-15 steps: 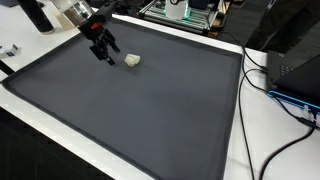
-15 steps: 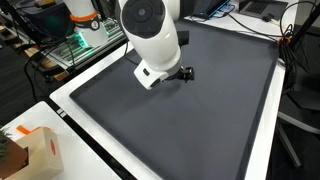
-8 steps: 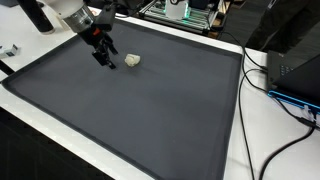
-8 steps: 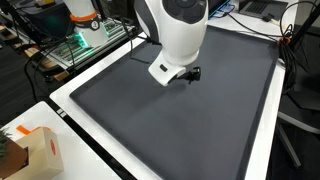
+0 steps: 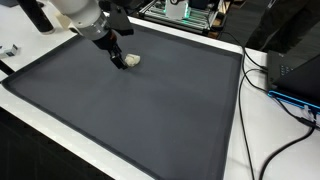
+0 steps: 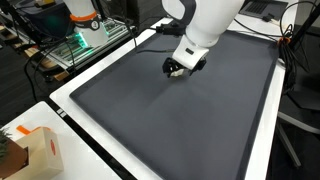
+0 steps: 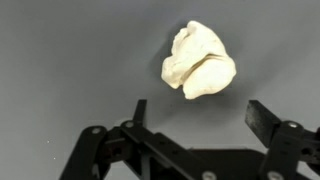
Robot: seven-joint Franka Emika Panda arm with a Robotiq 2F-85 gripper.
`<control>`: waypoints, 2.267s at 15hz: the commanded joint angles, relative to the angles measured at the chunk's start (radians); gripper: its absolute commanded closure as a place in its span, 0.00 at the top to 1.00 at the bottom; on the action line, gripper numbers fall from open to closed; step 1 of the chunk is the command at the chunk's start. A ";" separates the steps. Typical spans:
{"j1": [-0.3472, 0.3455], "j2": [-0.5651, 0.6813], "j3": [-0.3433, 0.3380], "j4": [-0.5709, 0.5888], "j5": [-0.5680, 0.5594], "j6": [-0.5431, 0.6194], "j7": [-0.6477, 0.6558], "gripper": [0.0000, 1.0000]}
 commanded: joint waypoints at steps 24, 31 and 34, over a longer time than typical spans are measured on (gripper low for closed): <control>0.197 -0.239 0.046 -0.343 -0.603 0.340 -0.161 1.00; 0.026 -0.362 0.174 -0.397 -0.227 0.257 -0.620 1.00; -0.029 -0.419 0.185 -0.409 -0.092 0.218 -0.751 1.00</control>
